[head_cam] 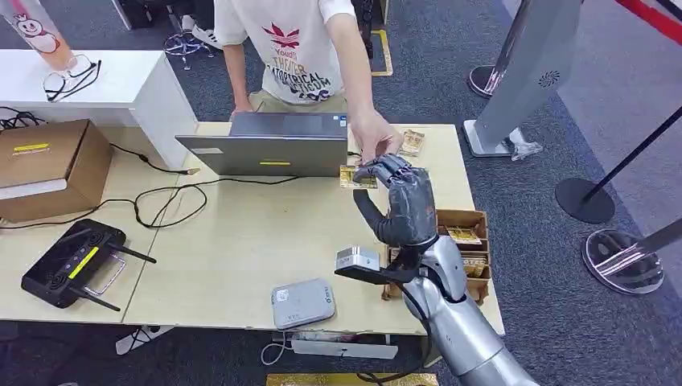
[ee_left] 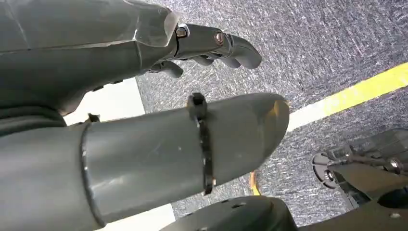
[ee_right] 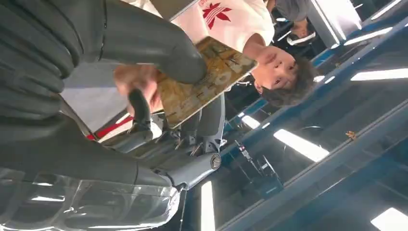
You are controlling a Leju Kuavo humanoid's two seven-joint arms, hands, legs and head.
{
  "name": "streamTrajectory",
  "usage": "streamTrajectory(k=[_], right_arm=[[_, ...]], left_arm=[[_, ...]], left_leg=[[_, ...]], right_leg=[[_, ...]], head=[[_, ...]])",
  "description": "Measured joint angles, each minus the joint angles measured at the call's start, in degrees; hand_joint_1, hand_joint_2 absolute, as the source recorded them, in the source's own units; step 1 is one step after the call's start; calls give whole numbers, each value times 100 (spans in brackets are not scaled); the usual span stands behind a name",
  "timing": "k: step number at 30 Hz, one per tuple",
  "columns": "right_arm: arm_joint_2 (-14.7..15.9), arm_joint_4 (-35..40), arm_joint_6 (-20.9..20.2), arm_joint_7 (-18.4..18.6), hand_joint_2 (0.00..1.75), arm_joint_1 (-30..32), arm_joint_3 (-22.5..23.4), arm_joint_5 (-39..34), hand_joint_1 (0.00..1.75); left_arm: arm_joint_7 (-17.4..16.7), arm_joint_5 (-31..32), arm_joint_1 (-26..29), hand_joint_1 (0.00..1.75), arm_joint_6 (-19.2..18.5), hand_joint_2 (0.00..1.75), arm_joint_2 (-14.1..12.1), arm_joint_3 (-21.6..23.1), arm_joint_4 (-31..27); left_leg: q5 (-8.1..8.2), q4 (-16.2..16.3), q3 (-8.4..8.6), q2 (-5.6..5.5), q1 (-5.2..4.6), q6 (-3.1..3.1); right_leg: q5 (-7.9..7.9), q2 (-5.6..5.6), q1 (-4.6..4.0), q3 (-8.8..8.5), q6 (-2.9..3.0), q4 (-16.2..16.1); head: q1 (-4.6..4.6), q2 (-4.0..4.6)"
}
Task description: Pass the card to the sensor for recognition and then transmit it.
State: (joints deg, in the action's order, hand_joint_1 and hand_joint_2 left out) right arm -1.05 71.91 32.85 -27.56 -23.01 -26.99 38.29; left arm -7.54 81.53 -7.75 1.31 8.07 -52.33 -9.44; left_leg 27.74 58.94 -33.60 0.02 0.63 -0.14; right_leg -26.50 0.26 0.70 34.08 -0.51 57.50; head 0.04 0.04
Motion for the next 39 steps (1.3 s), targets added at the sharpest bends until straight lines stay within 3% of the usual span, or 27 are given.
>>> streamTrajectory(k=[9, 39], right_arm=[[7, -55, 13, -9, 175, -9, -31, -55, 152], [6, -315, -20, -131, 175, -257, -269, -358, 159]], left_arm=[[0, -31, 52, 0, 4, 0, -15, 0, 0], [92, -216, 197, 0, 46, 0, -72, 0, 0]], left_leg=[[0, 0, 0, 0, 0, 0], [0, 0, -1, 0, 0, 0]], right_leg=[[0, -1, 0, 0, 0, 0], [0, 0, 0, 0, 0, 0]], head=[[0, 0], [0, 0]])
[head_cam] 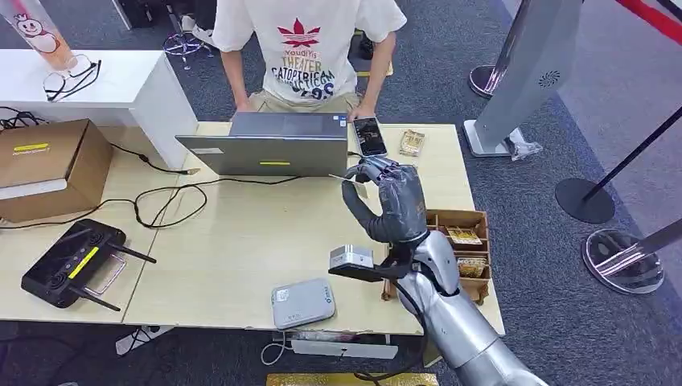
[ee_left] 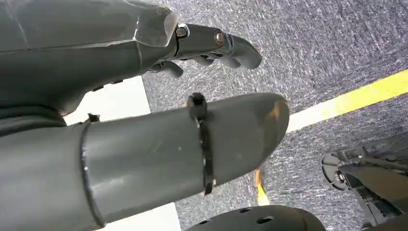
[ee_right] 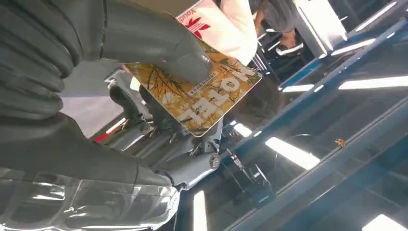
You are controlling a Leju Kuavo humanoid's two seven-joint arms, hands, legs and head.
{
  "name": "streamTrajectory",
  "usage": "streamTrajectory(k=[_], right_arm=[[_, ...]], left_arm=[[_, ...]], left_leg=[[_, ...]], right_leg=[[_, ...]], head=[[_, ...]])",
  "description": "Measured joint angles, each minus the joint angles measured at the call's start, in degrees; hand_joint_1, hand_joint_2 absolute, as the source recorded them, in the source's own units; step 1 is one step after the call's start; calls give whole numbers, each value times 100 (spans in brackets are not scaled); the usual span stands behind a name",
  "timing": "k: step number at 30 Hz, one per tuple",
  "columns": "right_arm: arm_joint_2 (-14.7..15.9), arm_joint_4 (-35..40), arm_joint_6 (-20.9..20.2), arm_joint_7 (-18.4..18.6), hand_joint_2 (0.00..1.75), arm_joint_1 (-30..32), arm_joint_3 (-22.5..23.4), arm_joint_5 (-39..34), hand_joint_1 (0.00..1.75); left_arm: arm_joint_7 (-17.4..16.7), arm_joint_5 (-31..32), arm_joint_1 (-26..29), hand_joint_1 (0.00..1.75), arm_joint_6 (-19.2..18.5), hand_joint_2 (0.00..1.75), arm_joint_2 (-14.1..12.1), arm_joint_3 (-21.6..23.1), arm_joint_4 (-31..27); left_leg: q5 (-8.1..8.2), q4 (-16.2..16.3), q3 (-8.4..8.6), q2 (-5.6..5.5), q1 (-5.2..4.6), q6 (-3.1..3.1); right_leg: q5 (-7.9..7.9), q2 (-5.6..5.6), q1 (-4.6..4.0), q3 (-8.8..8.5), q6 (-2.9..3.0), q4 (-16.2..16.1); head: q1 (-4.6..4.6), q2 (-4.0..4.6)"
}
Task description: Pass the card to the sensor for recognition and then transmit it.
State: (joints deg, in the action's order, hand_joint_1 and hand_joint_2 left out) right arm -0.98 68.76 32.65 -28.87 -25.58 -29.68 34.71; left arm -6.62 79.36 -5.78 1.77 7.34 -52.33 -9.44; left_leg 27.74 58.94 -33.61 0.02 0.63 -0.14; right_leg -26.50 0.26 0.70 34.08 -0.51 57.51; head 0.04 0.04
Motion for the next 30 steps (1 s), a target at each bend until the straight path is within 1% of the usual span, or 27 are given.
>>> streamTrajectory(k=[4, 10, 11, 13, 15, 17, 19, 22, 25, 30], right_arm=[[0, -11, -112, -59, 175, -1, 0, -234, 161], [-2, -11, -151, -66, 175, -2, 0, -236, 161], [-2, -11, -151, -66, 175, -2, 0, -236, 164], [0, -13, -153, -66, 175, -2, 0, -240, 166], [0, -13, -182, -81, 175, -3, 0, -293, 175], [0, -13, -195, -83, 175, -3, 0, -341, 175], [-2, -11, -265, -98, 175, -4, 0, -429, 173], [-2, -9, -352, -101, 175, -5, -2, -544, 175], [0, -2, -474, -122, 175, -5, 0, -751, 175], [0, 50, -938, -216, 175, 1, -2, -1332, 175]], left_arm=[[0, 0, 0, 0, -24, 0, -15, 0, 0], [0, 0, 0, 0, -31, 0, -31, 0, 0], [0, 0, 1, 0, -33, 0, -33, 0, 0], [0, 0, 0, 0, -33, 0, -35, 0, 0], [0, 0, 1, 0, -35, 0, -35, 0, 0], [0, 0, 1, 0, -37, 0, -35, 0, 0], [0, 0, 1, 0, -40, 0, -37, 0, 0], [0, -2, 6, 0, -39, 0, -42, 0, 0], [-19, -2, 18, 0, 41, 0, -33, 0, 0], [-68, -2, 23, 0, 50, 0, -31, 0, 2]], left_leg=[[0, 0, 0, 0, 0, 0], [0, 0, 0, 0, 0, 0], [0, 0, 0, 0, 0, 0], [0, 0, 0, 0, 0, 0], [0, 0, 0, 0, 0, 0], [0, 0, 0, 0, 0, 0], [0, 0, 0, 0, 0, 0], [0, 0, 0, 0, 0, 0], [0, 0, 0, 0, 0, 0], [0, 0, 1, 1, 0, 0]], right_leg=[[0, 0, 0, 0, 0, 0], [0, 0, 0, 0, 0, 0], [0, 0, 0, 0, 0, 0], [0, 0, 0, 0, 0, 0], [0, 0, 0, 0, 0, 0], [0, 0, 0, 0, 0, 0], [0, 0, 0, 0, 0, 0], [0, 0, 0, 0, 0, 0], [0, 0, 0, 1, 0, 0], [0, -1, 0, 1, 0, 0]], head=[[0, 0], [0, 0], [0, 0], [0, 0], [0, 0], [0, 0], [0, 0], [0, 0], [0, 0], [0, 0]])
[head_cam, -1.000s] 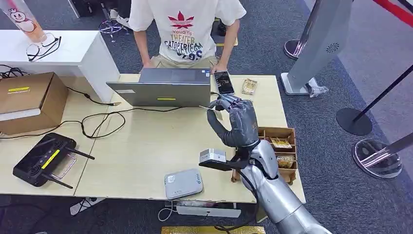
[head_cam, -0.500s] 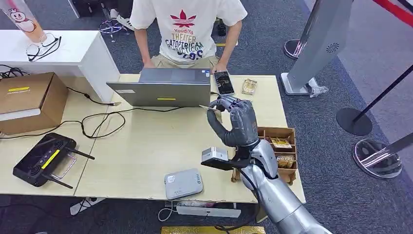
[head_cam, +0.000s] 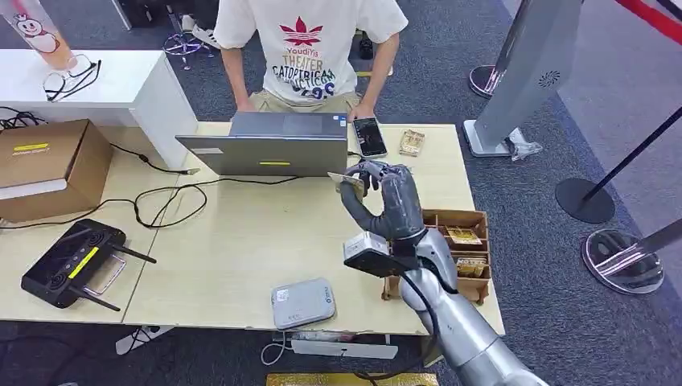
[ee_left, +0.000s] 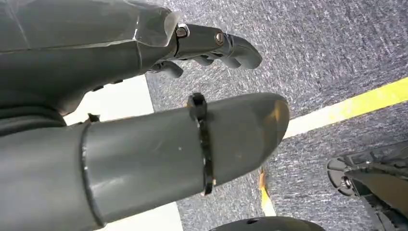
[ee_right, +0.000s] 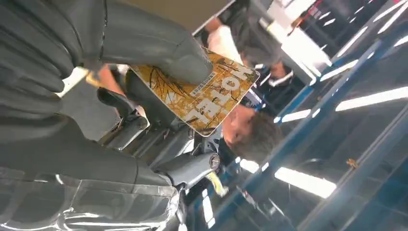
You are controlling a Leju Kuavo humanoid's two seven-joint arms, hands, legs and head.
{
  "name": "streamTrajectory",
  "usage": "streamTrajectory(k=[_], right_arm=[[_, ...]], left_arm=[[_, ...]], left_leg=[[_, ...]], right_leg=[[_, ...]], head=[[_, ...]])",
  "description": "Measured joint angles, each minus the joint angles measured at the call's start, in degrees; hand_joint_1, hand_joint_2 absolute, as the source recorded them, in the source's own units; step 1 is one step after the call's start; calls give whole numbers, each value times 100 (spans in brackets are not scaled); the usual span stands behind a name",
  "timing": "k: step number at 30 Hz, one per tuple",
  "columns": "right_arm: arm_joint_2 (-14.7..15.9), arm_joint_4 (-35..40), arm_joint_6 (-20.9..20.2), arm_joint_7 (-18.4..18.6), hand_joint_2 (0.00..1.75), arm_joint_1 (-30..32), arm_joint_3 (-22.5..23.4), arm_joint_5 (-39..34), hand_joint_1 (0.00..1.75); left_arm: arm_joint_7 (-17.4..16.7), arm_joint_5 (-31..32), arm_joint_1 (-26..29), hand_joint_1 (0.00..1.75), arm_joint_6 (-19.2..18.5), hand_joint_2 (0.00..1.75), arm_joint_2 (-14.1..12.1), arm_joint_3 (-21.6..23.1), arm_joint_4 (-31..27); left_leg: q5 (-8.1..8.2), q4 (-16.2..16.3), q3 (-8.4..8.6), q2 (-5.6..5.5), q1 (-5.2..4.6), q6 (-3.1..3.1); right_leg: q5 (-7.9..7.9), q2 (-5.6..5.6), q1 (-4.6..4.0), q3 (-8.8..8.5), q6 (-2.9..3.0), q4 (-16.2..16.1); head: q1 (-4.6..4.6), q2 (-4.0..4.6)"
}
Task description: Pass the card to the sensor for recognition and then transmit it.
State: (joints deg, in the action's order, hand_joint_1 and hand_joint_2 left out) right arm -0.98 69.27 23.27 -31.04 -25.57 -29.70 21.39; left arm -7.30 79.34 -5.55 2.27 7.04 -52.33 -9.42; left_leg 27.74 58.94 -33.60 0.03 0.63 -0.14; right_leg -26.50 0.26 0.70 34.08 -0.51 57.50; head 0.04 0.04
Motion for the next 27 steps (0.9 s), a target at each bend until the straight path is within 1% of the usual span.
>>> streamTrajectory(k=[2, 6, 14, 21, 27], right_arm=[[0, 24, -124, -15, 175, 0, 2, -157, 175], [0, 41, -231, -33, 175, 0, 2, -291, 175], [0, 46, -745, -61, 175, 1, 2, -828, 175], [0, -7, -1099, -11, 175, 5, -96, -1016, 175], [-2, -107, -1311, 44, 175, 70, -230, -1084, 175]], left_arm=[[-15, 0, 0, 0, -19, 0, -2, 0, -2], [-24, 0, 0, 0, -26, 0, -2, 0, 0], [-35, -28, 1, 0, -79, 0, -4, -9, 0], [-33, -55, 9, 0, -92, 0, -13, -28, 0], [-17, -87, 23, 0, -76, 0, -22, -72, 0]], left_leg=[[0, 0, 0, 0, 0, 0], [0, 0, 0, 0, 0, 0], [0, 0, 0, 0, 0, 0], [0, 0, 0, 0, 0, 0], [0, -1, -1, 0, 0, 0]], right_leg=[[0, 0, 0, 0, 0, 0], [0, 0, 0, 0, 0, 0], [0, 0, 0, 0, 0, 0], [0, 0, 0, 0, 0, 0], [-1, 0, 0, 0, 0, 0]], head=[[0, 0], [0, 0], [0, 0], [0, 0], [0, 0]])
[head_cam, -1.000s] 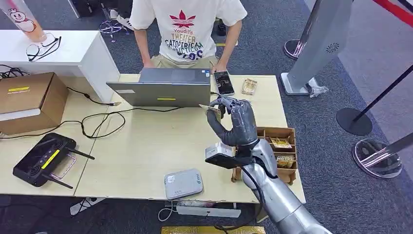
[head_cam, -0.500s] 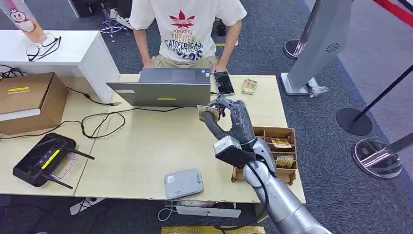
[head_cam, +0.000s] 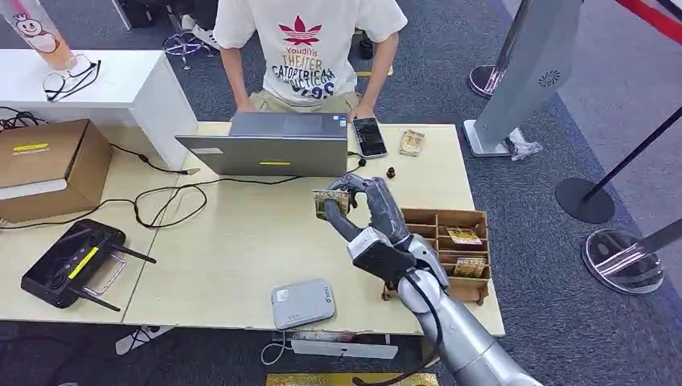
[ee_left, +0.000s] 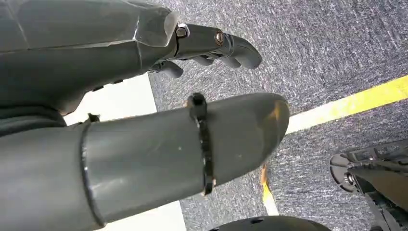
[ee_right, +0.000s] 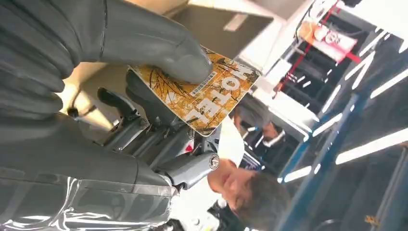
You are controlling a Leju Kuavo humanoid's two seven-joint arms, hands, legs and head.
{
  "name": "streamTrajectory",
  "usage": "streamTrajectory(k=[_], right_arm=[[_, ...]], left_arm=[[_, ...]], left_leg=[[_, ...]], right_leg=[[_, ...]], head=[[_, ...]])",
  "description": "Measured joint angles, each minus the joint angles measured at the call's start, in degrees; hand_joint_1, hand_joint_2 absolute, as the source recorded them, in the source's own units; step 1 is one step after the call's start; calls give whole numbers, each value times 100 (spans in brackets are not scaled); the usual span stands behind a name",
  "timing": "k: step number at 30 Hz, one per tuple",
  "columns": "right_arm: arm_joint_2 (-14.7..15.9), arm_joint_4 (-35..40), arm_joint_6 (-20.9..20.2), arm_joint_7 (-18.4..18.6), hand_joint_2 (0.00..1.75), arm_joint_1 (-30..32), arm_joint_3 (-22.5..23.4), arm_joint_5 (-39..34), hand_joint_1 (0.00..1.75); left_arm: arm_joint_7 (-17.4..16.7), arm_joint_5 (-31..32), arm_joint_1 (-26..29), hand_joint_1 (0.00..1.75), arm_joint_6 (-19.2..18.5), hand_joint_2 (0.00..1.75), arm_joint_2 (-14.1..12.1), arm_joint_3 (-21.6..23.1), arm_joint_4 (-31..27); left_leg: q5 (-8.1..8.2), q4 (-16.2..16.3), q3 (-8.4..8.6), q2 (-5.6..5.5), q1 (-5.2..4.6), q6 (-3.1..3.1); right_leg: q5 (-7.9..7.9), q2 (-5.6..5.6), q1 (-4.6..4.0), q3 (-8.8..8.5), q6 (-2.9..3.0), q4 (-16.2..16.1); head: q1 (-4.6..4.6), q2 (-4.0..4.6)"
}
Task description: Pass the card to the sensor for recognition and then transmit it.
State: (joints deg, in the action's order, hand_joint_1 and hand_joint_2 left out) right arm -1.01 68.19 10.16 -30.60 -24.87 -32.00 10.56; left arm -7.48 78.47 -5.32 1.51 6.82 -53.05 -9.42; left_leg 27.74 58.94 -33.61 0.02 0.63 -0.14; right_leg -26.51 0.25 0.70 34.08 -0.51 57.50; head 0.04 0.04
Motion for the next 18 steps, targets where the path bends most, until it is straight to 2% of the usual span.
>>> streamTrajectory(k=[18], right_arm=[[-83, -496, -297, 48, 175, 45, -531, -81, 175]], left_arm=[[42, -50, 29, 0, 68, 0, 2, -46, 0]], left_leg=[[0, 0, 0, 0, 0, 0]], right_leg=[[0, 1, 0, 0, 0, 0]], head=[[0, 0]])
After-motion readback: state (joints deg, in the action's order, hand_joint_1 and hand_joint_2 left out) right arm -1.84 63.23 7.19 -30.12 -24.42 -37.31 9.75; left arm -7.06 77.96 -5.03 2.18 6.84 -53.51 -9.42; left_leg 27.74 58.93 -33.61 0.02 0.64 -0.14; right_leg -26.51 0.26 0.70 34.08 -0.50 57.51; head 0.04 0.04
